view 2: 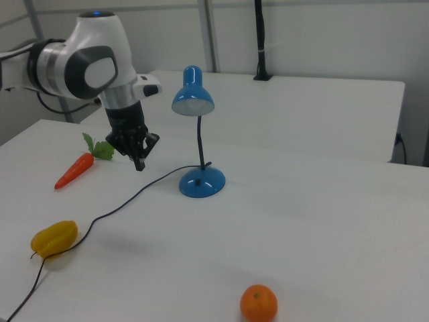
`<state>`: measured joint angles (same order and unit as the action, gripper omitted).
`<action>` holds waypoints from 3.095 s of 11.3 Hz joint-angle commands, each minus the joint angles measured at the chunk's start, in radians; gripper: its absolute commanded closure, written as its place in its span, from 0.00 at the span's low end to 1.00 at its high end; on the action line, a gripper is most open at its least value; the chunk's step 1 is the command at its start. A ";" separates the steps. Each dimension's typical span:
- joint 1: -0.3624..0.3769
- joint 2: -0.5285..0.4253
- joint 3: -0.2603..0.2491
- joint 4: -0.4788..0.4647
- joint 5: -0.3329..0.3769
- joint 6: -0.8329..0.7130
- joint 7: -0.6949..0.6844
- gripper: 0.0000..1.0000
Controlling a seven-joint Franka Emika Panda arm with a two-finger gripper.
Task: Turn on desk lamp
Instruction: 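Move the gripper down toward the switch on the blue lamp base, then press down on the lamp base switch with the gripper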
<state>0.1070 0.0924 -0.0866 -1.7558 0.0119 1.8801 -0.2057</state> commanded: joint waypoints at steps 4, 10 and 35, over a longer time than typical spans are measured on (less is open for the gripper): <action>0.010 0.144 -0.013 -0.007 -0.027 0.247 -0.006 1.00; 0.010 0.283 -0.013 0.001 -0.032 0.537 -0.003 1.00; -0.010 0.425 -0.012 -0.066 -0.032 1.031 0.111 1.00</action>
<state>0.0909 0.5474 -0.0902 -1.7608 -0.0049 2.8893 -0.1090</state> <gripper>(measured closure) 0.991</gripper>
